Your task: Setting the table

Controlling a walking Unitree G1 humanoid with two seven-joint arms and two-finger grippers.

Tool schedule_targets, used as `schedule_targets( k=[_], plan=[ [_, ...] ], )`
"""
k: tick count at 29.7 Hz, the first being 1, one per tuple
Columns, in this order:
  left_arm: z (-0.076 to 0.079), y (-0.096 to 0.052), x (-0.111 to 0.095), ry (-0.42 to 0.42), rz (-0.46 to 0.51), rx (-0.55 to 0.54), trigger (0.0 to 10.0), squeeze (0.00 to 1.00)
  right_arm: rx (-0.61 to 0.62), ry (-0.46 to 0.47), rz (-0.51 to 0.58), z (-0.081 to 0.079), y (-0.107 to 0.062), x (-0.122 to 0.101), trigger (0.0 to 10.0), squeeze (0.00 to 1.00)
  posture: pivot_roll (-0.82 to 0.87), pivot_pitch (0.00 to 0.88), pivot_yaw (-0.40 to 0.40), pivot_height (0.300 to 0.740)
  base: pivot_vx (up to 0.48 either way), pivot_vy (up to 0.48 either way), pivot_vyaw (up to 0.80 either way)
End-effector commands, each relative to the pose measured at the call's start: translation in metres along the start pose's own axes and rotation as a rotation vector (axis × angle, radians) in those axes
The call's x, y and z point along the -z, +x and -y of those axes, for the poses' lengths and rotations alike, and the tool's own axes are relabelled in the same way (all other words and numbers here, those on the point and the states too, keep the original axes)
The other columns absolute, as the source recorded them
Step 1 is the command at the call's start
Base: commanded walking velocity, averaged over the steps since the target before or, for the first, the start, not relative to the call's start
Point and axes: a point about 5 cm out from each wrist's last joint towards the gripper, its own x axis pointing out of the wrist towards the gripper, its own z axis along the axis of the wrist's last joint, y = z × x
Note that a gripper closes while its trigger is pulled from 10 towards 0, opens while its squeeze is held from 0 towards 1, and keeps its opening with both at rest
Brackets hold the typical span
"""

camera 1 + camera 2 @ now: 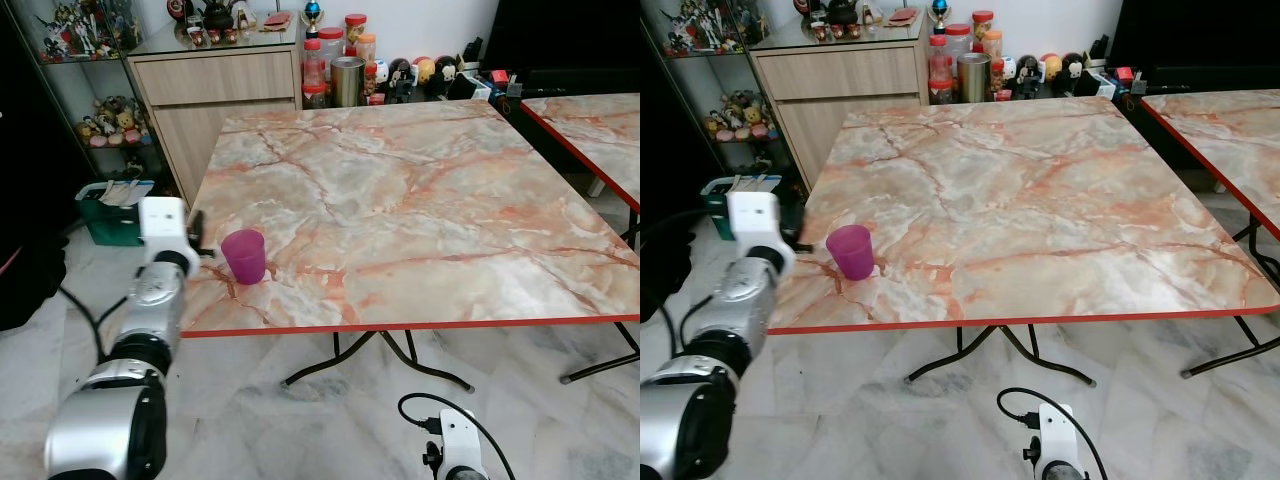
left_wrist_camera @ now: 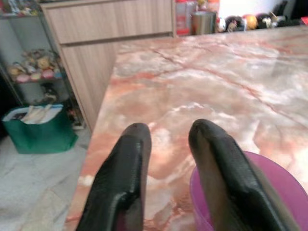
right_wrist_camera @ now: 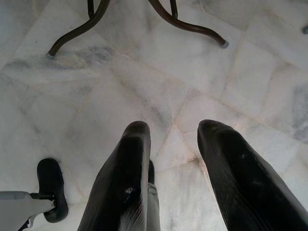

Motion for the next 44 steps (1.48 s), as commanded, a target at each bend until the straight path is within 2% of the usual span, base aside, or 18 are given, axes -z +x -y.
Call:
schedule_targets(
  k=[1,4,5,6,12,22,38,44],
  plan=[
    [0.002,0.004,-0.006,0.009,-0.002,0.028,10.0,1.00,0.002,0.004,-0.007,-0.001,0.000,0.002,10.0,0.00,-0.05,0.000,0.058,0.728,0.000,0.000,0.00],
    [0.005,0.006,-0.007,-0.010,-0.019,0.053,10.0,1.00,0.003,0.001,-0.007,-0.001,0.000,0.002,10.0,0.00,-0.05,0.000,0.060,0.728,0.000,0.000,0.00],
    [0.004,0.006,-0.008,-0.015,-0.025,0.054,10.0,0.08,0.002,0.000,-0.006,-0.001,0.000,0.002,10.0,0.00,-0.05,0.000,0.060,0.728,0.000,0.000,0.00],
    [0.005,0.007,-0.009,-0.015,-0.031,0.065,10.0,0.00,0.002,-0.001,-0.006,-0.001,0.000,0.002,10.0,0.00,-0.05,0.000,0.060,0.728,0.000,0.000,0.00],
    [0.009,0.011,-0.011,-0.017,-0.114,0.116,10.0,0.00,-0.003,-0.008,-0.008,-0.003,-0.001,0.003,10.0,0.00,-0.04,0.000,0.059,0.728,0.000,0.000,0.00],
    [0.014,0.015,-0.013,-0.023,-0.157,0.114,10.0,0.00,-0.002,-0.010,-0.007,-0.003,-0.001,0.003,10.0,0.00,-0.05,0.000,0.064,0.728,0.000,0.000,0.00],
    [0.019,0.010,0.006,-0.006,-0.304,0.134,10.0,0.00,-0.001,-0.012,-0.009,-0.002,-0.001,0.004,10.0,0.00,-0.05,0.000,0.066,0.728,0.000,0.000,0.00],
    [0.020,0.008,0.010,0.011,-0.325,0.135,10.0,0.00,-0.002,-0.015,-0.011,-0.003,-0.001,0.004,10.0,0.00,-0.05,0.000,0.065,0.728,0.000,0.000,0.00]
  ],
)
